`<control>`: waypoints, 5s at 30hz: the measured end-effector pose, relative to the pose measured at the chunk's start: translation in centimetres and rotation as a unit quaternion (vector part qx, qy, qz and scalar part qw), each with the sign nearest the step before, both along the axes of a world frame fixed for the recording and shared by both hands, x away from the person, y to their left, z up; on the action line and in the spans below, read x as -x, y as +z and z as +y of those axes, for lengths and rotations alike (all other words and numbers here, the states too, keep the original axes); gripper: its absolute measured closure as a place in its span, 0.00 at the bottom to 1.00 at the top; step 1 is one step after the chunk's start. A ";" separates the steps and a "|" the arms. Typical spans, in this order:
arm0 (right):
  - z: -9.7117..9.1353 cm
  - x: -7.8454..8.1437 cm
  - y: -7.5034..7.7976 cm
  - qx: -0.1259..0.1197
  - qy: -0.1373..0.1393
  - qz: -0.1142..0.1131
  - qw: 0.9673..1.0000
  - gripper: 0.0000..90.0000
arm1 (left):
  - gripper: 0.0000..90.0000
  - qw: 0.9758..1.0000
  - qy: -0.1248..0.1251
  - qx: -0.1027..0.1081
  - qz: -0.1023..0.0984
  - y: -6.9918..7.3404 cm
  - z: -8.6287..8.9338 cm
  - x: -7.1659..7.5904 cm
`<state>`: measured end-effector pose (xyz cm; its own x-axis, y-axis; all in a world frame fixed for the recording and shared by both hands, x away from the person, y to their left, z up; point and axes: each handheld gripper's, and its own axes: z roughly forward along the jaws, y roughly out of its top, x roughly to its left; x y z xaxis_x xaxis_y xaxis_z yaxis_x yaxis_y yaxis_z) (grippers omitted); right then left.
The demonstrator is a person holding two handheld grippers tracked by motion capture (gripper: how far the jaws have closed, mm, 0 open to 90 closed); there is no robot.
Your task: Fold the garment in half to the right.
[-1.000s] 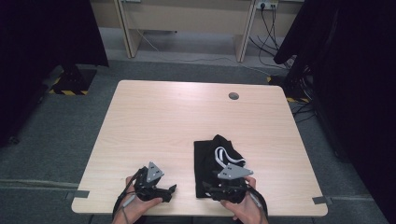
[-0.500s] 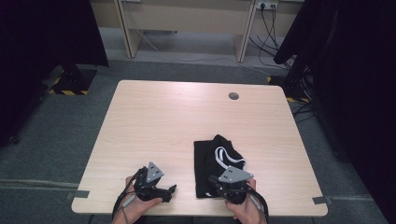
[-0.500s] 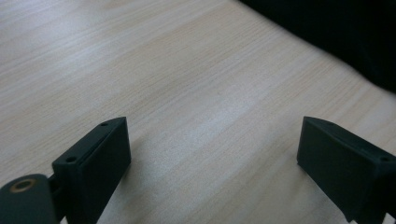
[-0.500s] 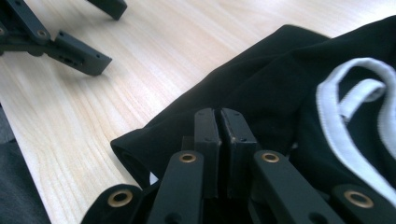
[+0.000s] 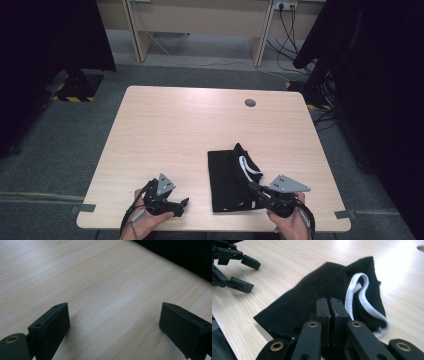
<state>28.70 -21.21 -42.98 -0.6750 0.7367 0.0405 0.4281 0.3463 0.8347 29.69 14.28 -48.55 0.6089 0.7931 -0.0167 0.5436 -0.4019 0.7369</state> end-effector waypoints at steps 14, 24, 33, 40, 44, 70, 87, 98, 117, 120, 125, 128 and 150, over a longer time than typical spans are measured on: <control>-3.4 0.6 -2.2 -0.017 -0.053 0.026 0.998 0.82 | 0.12 1.000 -0.001 0.008 -0.001 0.1 -0.7 -0.1; -2.8 -1.6 0.4 -0.001 -0.057 0.021 0.998 0.57 | 0.11 0.998 -0.044 0.051 -0.007 1.8 -5.3 0.0; -0.2 -5.9 1.1 0.017 -0.045 0.049 0.998 0.46 | 0.09 0.996 -0.071 0.050 -0.005 1.5 -9.3 -0.6; 1.5 -7.8 0.3 0.043 -0.025 0.064 0.997 0.59 | 0.08 0.997 -0.069 0.041 -0.004 1.1 -10.3 -1.0; 1.8 -8.5 -0.4 0.050 -0.011 0.068 0.996 0.77 | 0.07 0.997 -0.072 0.007 -0.004 0.5 -11.0 -1.1; -1.7 -10.0 -2.5 0.041 -0.042 0.086 0.995 0.75 | 0.04 0.997 -0.070 -0.005 0.010 0.3 -10.7 -1.8; 0.1 -0.3 -0.3 0.072 0.019 0.036 0.997 0.64 | 0.03 0.998 -0.069 -0.004 0.010 0.2 -10.6 -1.9; -1.7 -0.3 -3.1 0.077 0.013 0.032 0.996 0.94 | 0.03 0.998 -0.069 -0.004 0.008 0.2 -10.6 -1.9; -7.1 -1.1 -4.4 0.006 -0.072 0.068 0.995 0.87 | 0.03 0.997 -0.070 -0.005 0.008 0.2 -10.5 -1.9; -7.1 -1.1 -3.5 0.008 -0.078 0.064 0.995 0.72 | 0.03 0.997 -0.071 -0.005 0.009 0.2 -10.5 -1.9; -6.5 -2.6 -0.7 0.010 -0.072 0.043 0.996 0.56 | 0.03 0.997 -0.071 -0.005 0.009 0.2 -10.6 -1.9; -5.5 -4.5 0.5 0.013 -0.061 0.032 0.998 0.56 | 0.03 0.997 -0.070 -0.004 0.009 0.2 -10.5 -1.9; -2.1 -13.7 -2.8 0.084 -0.077 0.108 0.988 0.85 | 0.03 0.997 -0.071 -0.003 0.008 0.2 -10.2 -1.9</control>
